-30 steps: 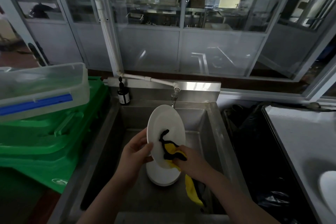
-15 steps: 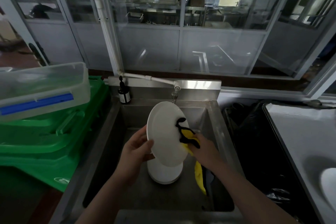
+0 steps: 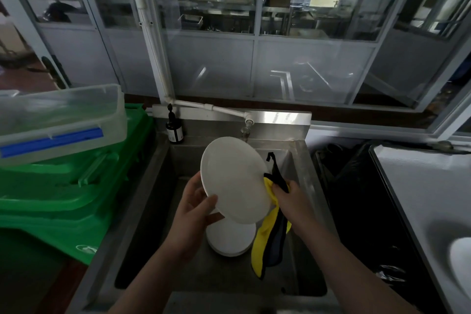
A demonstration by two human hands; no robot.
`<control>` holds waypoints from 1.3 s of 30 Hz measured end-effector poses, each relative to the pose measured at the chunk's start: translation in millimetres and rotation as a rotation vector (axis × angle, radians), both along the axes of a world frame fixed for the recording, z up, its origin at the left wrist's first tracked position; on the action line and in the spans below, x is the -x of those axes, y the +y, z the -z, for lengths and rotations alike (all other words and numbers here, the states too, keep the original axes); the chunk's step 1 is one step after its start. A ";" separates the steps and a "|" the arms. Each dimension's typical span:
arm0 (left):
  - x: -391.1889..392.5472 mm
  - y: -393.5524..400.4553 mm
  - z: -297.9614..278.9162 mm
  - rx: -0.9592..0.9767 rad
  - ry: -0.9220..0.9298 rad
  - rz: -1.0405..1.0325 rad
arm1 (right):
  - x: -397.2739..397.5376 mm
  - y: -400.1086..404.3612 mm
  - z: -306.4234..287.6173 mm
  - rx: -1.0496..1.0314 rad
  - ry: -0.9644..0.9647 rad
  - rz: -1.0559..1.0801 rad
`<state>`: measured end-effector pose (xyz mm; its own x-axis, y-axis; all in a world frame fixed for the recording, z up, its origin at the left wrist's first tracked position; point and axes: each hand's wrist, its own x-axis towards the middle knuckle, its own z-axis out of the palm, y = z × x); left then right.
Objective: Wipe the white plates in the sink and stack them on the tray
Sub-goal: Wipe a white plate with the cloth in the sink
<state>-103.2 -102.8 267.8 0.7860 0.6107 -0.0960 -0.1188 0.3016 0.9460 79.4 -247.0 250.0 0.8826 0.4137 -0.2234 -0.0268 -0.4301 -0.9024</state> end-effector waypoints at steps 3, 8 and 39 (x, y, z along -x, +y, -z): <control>-1.2 -1.7 3.0 0.015 0.004 -0.016 | 2.8 -1.1 1.4 0.001 -0.002 0.026; -5.5 -7.3 6.3 0.046 -0.005 -0.039 | 9.8 1.8 8.7 -0.034 0.043 0.075; -45.5 -29.4 15.1 -0.116 -0.067 -0.204 | 55.1 27.4 -3.5 -0.218 0.222 0.068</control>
